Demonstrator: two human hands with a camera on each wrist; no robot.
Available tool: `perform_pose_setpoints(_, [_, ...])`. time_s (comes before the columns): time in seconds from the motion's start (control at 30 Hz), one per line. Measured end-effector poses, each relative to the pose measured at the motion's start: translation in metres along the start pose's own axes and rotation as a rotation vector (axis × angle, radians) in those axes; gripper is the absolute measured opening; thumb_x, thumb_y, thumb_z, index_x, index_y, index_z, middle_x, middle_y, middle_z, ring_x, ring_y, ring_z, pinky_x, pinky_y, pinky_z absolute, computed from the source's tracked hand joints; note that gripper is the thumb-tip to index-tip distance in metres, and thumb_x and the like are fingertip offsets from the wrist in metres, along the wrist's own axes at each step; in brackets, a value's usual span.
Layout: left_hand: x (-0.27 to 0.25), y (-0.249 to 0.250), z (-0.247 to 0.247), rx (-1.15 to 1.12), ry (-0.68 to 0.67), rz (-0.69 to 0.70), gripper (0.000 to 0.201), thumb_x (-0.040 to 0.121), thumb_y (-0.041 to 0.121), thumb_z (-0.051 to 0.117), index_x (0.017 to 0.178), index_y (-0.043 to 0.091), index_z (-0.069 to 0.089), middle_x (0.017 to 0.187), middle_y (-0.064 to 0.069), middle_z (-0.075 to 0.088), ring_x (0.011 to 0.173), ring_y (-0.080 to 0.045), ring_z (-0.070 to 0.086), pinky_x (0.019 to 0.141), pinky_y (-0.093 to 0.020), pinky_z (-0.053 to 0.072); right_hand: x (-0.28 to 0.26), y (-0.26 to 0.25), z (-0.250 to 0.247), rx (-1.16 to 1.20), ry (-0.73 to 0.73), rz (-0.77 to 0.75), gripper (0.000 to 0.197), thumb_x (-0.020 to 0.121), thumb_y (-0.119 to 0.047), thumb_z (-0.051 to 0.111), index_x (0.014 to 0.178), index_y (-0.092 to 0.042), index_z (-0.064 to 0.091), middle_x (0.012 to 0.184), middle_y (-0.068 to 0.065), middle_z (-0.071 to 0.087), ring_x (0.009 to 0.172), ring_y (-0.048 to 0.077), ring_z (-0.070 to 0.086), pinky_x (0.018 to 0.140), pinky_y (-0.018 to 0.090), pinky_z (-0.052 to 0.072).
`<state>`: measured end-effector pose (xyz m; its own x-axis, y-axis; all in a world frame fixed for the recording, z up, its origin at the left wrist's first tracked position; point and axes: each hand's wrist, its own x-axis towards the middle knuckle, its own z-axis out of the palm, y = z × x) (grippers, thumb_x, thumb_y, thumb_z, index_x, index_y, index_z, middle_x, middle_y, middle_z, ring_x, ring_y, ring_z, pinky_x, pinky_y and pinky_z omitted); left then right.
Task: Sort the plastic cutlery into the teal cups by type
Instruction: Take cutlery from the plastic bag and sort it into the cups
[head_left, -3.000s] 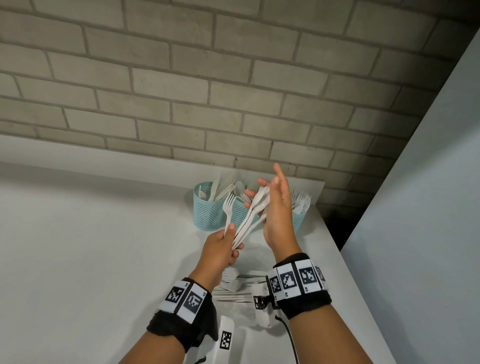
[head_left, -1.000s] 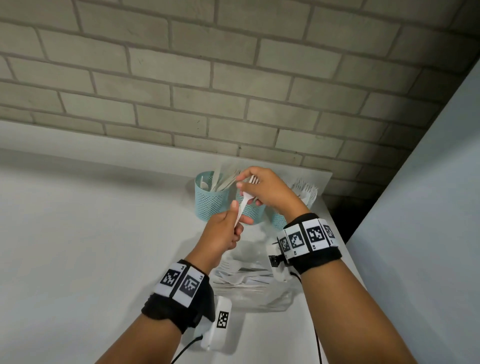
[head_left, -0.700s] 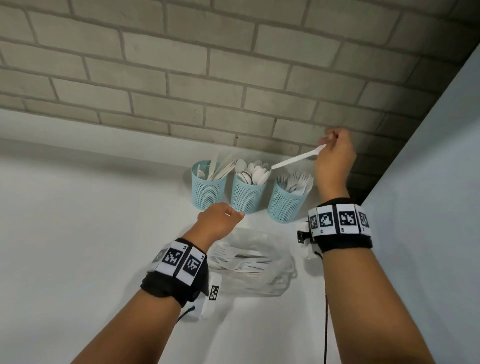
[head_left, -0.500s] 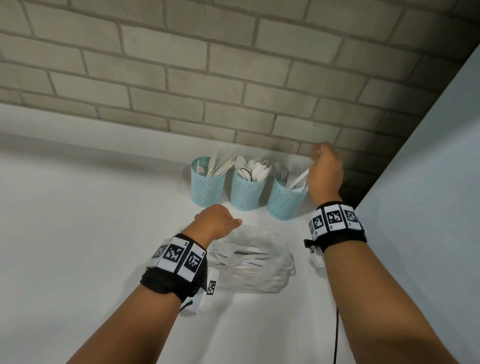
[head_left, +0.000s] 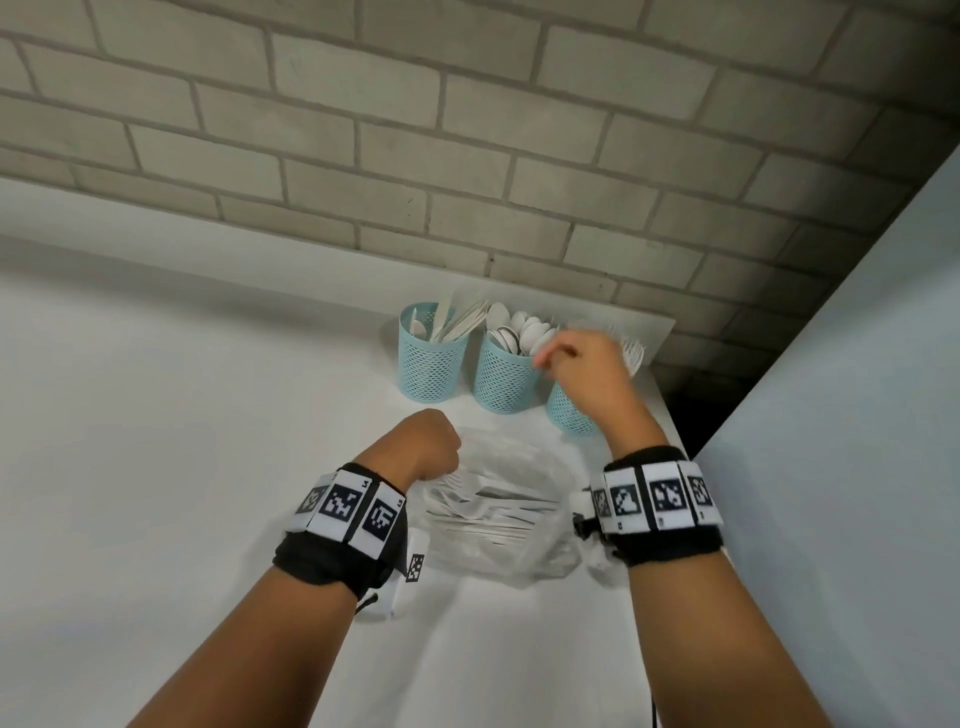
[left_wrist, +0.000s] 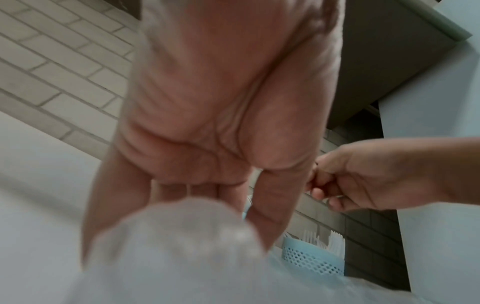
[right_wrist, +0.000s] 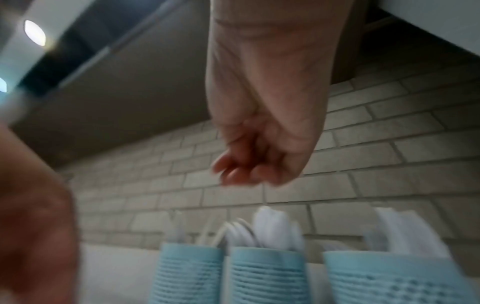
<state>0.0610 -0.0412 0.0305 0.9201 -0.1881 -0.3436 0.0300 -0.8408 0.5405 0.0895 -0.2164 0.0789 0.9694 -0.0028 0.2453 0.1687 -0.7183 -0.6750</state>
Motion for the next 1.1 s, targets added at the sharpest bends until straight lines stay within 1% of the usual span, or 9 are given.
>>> perform_pose_setpoints(0.07, [-0.002,-0.002,0.0,-0.062,0.043,0.015,0.034,0.092,0.005,0.046,0.122,0.005,0.061,0.126,-0.013,0.059,0.116,-0.025,0.056,0.094,-0.029,0.044,-0.021,-0.014,0.008,-0.082,-0.474,0.061,0.029,0.089,0.002,0.045,0.086,-0.012,0.071,0.086,0.004,0.069,0.07,0.013,0.058,0.061,0.016,0.041])
perform_pose_setpoints(0.13, [-0.006,-0.004,0.0,-0.15,0.1,0.027,0.033,0.092,0.002,0.045,0.121,0.005,0.062,0.126,-0.012,0.06,0.116,-0.025,0.055,0.096,-0.03,0.044,-0.034,-0.013,0.026,-0.269,-0.707,0.04,0.028,0.088,-0.001,0.048,0.098,-0.011,0.072,0.098,0.003,0.071,0.082,0.01,0.061,0.069,0.017,0.044])
perform_pose_setpoints(0.23, [-0.01,-0.006,0.002,-0.292,0.143,0.013,0.036,0.089,-0.004,0.044,0.119,0.007,0.061,0.127,-0.009,0.06,0.116,-0.024,0.055,0.097,-0.03,0.044,-0.046,-0.001,0.048,-0.421,-0.662,0.035,0.028,0.089,-0.011,0.052,0.11,-0.016,0.069,0.116,0.0,0.066,0.102,0.016,0.06,0.09,0.027,0.047])
perform_pose_setpoints(0.3, [-0.014,-0.007,0.005,-0.355,0.154,0.017,0.039,0.087,-0.008,0.042,0.118,0.006,0.061,0.127,-0.009,0.059,0.116,-0.024,0.054,0.096,-0.029,0.043,-0.05,0.006,0.056,-0.435,-0.638,0.066,0.028,0.089,-0.016,0.055,0.115,-0.015,0.066,0.12,0.002,0.064,0.106,0.018,0.059,0.093,0.029,0.046])
perform_pose_setpoints(0.5, [-0.023,-0.009,0.009,-0.442,0.149,0.04,0.048,0.084,-0.012,0.037,0.122,0.007,0.058,0.131,-0.008,0.056,0.121,-0.023,0.05,0.099,-0.03,0.041,-0.055,0.014,0.067,-0.435,-0.641,0.103,0.024,0.089,-0.023,0.056,0.105,-0.009,0.067,0.108,0.008,0.068,0.089,0.019,0.058,0.074,0.026,0.04])
perform_pose_setpoints(0.77, [-0.027,-0.012,0.01,-0.445,0.153,0.073,0.049,0.084,-0.012,0.035,0.124,0.005,0.059,0.135,-0.006,0.053,0.126,-0.02,0.047,0.095,-0.023,0.036,-0.057,0.011,0.063,-0.445,-0.73,0.113,0.028,0.086,-0.027,0.064,0.109,-0.01,0.067,0.105,0.006,0.067,0.083,0.016,0.053,0.068,0.023,0.036])
perform_pose_setpoints(0.9, [-0.025,-0.012,0.014,-0.459,0.158,0.093,0.049,0.084,-0.012,0.037,0.124,0.005,0.058,0.135,-0.006,0.052,0.126,-0.019,0.046,0.096,-0.02,0.034,-0.059,0.015,0.062,-0.432,-0.763,0.14,0.027,0.088,-0.043,0.059,0.078,-0.018,0.062,0.074,-0.005,0.059,0.068,0.011,0.05,0.058,0.024,0.032])
perform_pose_setpoints(0.97, [-0.025,-0.011,0.016,-0.479,0.163,0.1,0.049,0.084,-0.012,0.037,0.124,0.006,0.057,0.133,-0.006,0.053,0.124,-0.017,0.046,0.092,-0.019,0.034,-0.06,0.016,0.062,-0.419,-0.78,0.165,0.031,0.085,-0.048,0.061,0.079,-0.017,0.061,0.075,-0.005,0.059,0.07,0.012,0.051,0.058,0.023,0.032])
perform_pose_setpoints(1.1, [-0.025,-0.01,0.02,-0.492,0.159,0.12,0.049,0.083,-0.013,0.037,0.123,0.006,0.058,0.132,-0.005,0.054,0.124,-0.016,0.046,0.087,-0.017,0.033,-0.063,0.015,0.065,-0.402,-0.714,0.155,0.022,0.085,-0.033,0.063,0.084,-0.011,0.063,0.084,0.003,0.065,0.074,0.015,0.055,0.061,0.024,0.036])
